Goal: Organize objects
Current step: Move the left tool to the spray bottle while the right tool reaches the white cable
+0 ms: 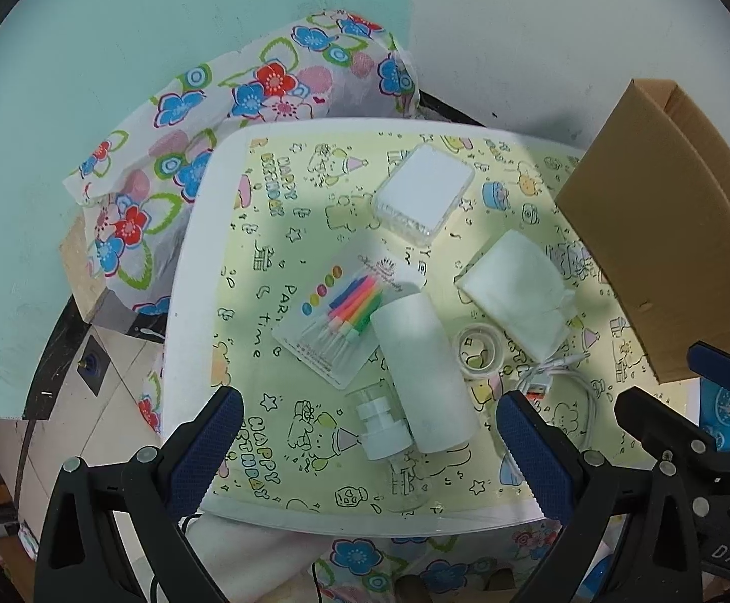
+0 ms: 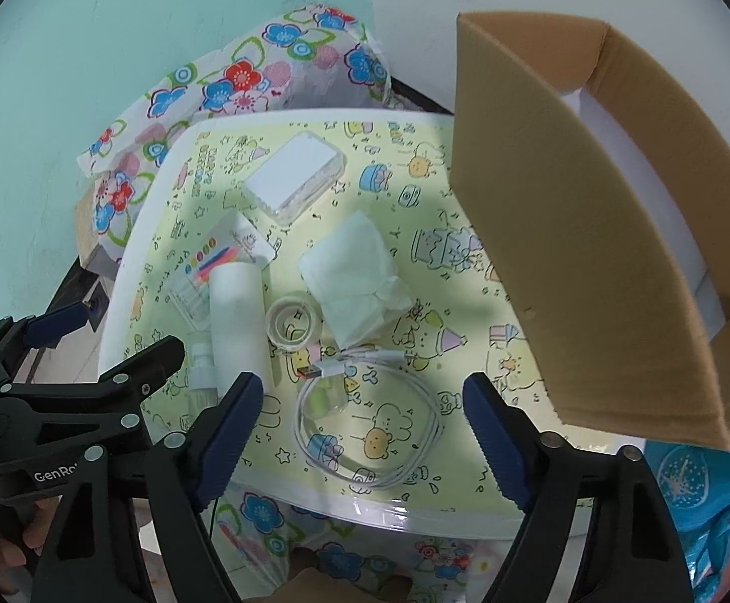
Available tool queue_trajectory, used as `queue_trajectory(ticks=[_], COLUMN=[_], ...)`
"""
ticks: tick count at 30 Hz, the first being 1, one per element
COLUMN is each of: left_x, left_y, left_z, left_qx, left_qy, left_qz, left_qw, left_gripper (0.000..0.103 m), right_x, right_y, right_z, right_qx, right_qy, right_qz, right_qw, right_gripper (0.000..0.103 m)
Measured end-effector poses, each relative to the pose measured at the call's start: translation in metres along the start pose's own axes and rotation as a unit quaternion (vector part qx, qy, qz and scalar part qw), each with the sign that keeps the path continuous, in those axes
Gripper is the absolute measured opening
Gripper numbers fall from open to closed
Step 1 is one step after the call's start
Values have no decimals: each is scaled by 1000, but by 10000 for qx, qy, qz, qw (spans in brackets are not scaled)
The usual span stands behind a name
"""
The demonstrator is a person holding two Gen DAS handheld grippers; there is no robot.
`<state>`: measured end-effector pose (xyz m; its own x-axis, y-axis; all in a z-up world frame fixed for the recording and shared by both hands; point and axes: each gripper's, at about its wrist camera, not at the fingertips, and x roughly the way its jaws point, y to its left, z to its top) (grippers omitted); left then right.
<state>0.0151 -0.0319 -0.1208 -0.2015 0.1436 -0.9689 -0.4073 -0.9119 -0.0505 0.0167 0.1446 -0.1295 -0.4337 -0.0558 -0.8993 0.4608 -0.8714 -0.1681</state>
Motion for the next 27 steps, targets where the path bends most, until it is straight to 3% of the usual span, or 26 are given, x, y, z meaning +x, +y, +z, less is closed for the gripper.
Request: queue_trajectory(ticks=[16,27], left_x=[47,72], left_y=[2,1], left_z=[-31,-50], left_qx=[359,655], left_qy=[396,594], left_qz=[-169,-126], left_qw=[9984,9960], left_gripper=[102,100], right_x=[47,81], right_y=[-16,-31], right_z=[-21,-16], right_qx=[413,265], right_qy=[252,496], right_qz=[-293,-603], right_qw=[9984,9966], right_gripper=[67,56])
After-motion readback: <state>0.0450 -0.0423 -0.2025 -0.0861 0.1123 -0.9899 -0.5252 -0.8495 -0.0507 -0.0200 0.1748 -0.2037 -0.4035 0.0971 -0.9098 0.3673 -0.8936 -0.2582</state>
